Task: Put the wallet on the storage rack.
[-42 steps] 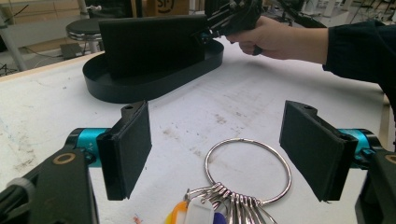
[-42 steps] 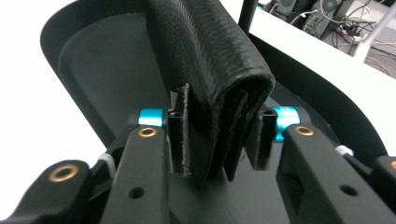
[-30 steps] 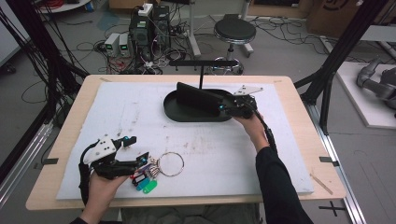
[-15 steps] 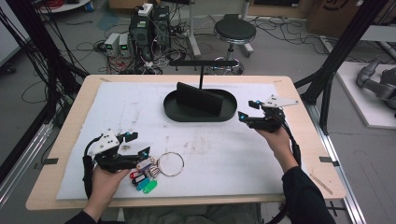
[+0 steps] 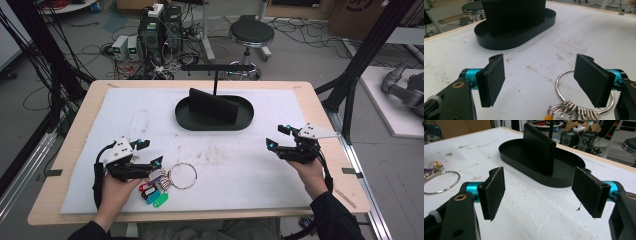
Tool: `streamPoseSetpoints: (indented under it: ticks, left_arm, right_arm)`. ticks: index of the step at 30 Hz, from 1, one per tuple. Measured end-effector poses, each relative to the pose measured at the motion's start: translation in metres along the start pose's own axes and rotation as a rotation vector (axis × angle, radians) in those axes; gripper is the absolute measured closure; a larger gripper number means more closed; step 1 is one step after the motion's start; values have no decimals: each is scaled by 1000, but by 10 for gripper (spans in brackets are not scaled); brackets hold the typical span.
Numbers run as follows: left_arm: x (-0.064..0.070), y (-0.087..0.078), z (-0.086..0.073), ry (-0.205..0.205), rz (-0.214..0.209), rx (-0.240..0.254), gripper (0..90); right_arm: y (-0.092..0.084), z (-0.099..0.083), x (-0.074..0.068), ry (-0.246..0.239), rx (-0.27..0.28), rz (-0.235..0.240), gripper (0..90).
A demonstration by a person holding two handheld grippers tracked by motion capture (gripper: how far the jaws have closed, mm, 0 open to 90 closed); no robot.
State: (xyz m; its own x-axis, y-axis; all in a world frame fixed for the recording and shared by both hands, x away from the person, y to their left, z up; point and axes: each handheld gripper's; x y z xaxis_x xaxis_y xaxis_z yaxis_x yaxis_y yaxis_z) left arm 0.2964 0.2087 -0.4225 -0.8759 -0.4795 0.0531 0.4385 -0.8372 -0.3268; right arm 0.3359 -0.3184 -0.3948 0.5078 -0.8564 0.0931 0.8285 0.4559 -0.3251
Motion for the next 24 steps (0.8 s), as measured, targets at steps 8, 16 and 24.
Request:
streamPoseSetpoints:
  ticks: [8,16,24]
  left_arm:
    - [0,-4,-4,-15,18,3,237]
    - [3,-8,0,-13,36,18,233]
    - [3,-7,2,-11,39,26,234]
  right_arm:
    - [-4,-7,3,37,33,-61,245]
    - [-13,-12,2,46,48,-92,230]
    - [-16,-15,-1,38,41,-94,220]
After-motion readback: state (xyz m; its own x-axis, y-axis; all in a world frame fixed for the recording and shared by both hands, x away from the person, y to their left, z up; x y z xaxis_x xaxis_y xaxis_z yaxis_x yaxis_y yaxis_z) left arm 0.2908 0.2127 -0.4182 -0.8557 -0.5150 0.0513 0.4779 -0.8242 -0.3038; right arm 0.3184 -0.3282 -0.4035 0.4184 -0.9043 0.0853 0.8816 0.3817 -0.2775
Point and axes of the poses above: each handheld gripper's, and its own axes: y roughly forward along the jaws, z roughly out of its top, x roughly to its right, and after that the axes turned 15 degrees about -z, right-handed
